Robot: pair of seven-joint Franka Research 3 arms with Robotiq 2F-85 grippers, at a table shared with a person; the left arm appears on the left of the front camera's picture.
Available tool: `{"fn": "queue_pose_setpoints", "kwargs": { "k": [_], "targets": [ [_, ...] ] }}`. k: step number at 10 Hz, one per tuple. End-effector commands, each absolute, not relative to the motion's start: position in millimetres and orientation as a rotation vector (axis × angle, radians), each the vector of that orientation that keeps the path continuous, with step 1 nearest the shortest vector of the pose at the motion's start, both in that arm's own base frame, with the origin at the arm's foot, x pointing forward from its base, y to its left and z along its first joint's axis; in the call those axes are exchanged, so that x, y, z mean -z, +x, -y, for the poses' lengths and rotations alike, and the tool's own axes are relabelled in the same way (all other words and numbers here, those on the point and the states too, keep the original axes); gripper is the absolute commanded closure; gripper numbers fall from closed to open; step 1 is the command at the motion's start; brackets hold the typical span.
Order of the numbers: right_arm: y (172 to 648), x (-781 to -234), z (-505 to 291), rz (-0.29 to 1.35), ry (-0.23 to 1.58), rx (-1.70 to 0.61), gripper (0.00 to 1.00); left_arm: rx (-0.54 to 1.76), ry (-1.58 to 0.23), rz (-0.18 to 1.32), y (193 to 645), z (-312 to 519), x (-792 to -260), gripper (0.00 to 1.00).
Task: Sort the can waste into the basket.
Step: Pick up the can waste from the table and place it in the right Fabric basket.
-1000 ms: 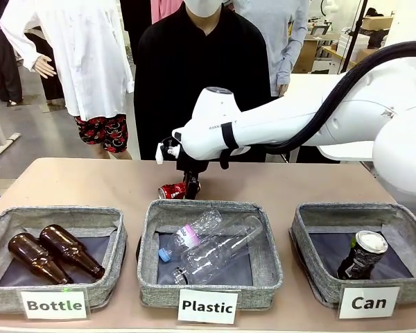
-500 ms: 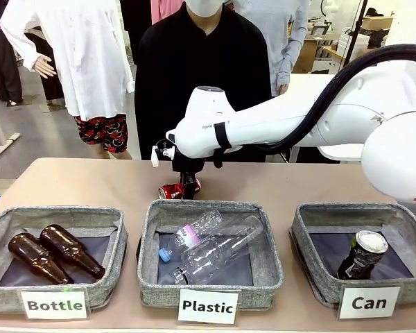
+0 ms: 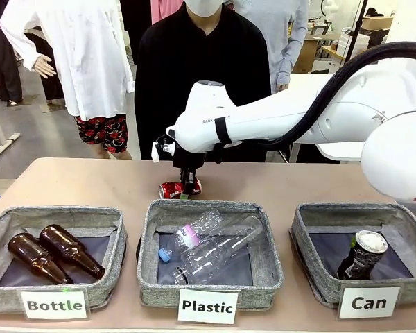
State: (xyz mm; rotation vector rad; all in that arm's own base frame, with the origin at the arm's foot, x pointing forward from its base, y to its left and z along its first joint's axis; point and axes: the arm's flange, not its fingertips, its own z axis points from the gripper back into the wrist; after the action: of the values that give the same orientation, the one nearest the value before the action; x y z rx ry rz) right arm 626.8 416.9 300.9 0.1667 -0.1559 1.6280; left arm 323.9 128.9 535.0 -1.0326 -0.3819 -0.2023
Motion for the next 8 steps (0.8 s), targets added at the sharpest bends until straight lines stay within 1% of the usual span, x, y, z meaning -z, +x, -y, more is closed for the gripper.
{"fn": "queue_pose_setpoints", "kwargs": {
  "k": [1, 3, 5, 8],
  "targets": [
    [631, -288, -415, 0.116, 0.170, -1.637, 1.00, 0.215, -1.036, 0.383, 323, -129, -536, 0.08],
    [626, -297, -412, 0.125, 0.167, -1.630, 1.00, 0.215, -1.036, 0.383, 323, -129, -536, 0.08],
    [615, -317, -407, 0.138, 0.164, -1.589, 1.00, 0.215, -1.036, 0.383, 323, -129, -536, 0.08],
    [574, -382, -386, 0.163, 0.170, -1.509, 1.00, 0.215, -1.036, 0.383, 323, -129, -536, 0.08]
  ]
}}
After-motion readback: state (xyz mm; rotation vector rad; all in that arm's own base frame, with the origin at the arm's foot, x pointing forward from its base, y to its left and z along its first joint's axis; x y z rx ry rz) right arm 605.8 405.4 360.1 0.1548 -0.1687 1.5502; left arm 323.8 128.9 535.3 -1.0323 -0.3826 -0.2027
